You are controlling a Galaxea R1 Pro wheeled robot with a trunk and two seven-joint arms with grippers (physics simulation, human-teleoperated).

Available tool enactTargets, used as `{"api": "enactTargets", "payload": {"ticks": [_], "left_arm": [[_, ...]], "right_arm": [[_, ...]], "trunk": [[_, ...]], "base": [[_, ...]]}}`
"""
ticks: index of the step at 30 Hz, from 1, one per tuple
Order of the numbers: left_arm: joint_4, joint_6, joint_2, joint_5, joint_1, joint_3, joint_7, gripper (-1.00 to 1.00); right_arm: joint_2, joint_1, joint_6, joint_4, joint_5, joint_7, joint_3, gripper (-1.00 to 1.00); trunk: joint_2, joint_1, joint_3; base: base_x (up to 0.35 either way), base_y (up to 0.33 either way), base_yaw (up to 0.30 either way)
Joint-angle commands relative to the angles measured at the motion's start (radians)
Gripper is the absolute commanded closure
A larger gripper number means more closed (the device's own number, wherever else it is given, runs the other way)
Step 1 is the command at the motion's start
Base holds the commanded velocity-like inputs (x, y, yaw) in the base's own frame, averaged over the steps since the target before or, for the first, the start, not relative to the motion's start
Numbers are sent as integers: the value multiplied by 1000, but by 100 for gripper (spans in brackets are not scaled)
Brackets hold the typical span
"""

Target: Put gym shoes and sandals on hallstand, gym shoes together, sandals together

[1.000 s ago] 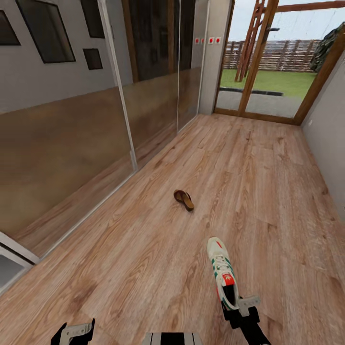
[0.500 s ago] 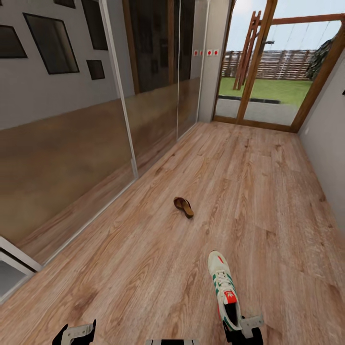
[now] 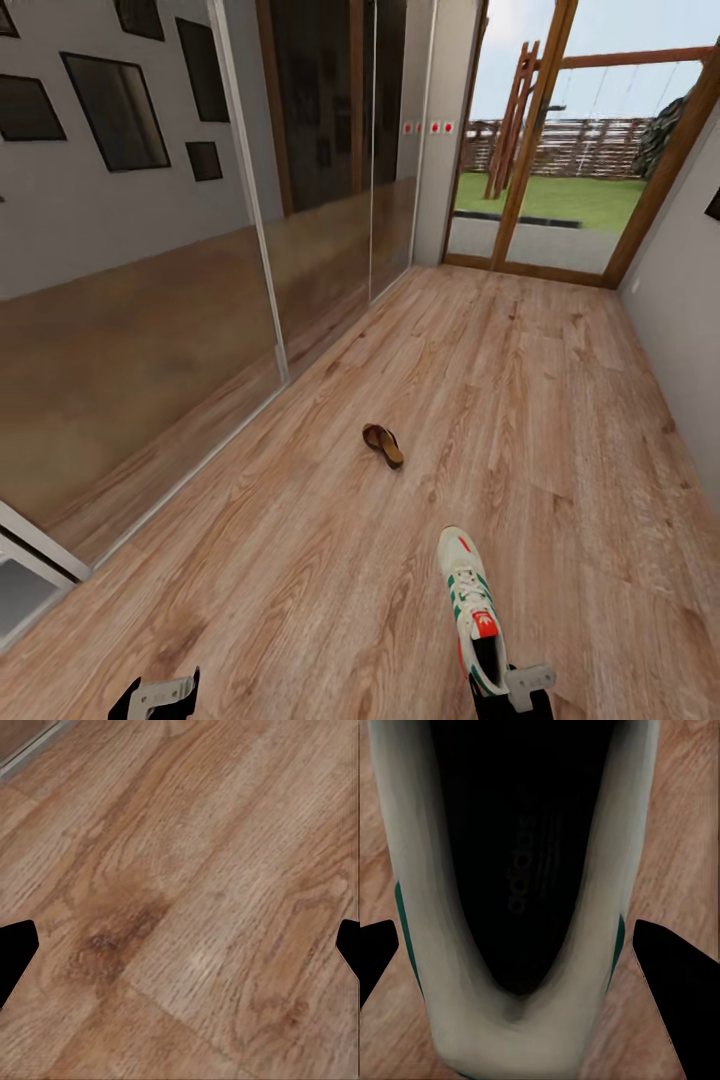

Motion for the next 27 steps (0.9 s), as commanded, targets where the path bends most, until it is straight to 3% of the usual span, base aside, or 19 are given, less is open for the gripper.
{"api": "enactTargets", "payload": {"ticks": [1, 19, 23, 27], "left_arm": [[1, -3, 0, 7, 0, -1, -2, -100], [5, -3, -1, 7, 0, -1, -2, -100], [5, -3, -1, 7, 0, -1, -2, -100], [5, -3, -1, 7, 0, -1, -2, -100]], "right_arm": [[0, 0, -3, 1, 8, -1, -5, 100], [2, 0, -2, 0, 7, 0, -20, 100], [2, 0, -2, 0, 8, 0, -44, 100], [3, 0, -2, -1, 8, 1, -67, 100]], "trunk": [[7, -4, 4], [133, -73, 74], [161, -88, 87], [161, -88, 90]], "base": [[0, 0, 0], [0, 0, 0], [0, 0, 17], [0, 0, 143]]}}
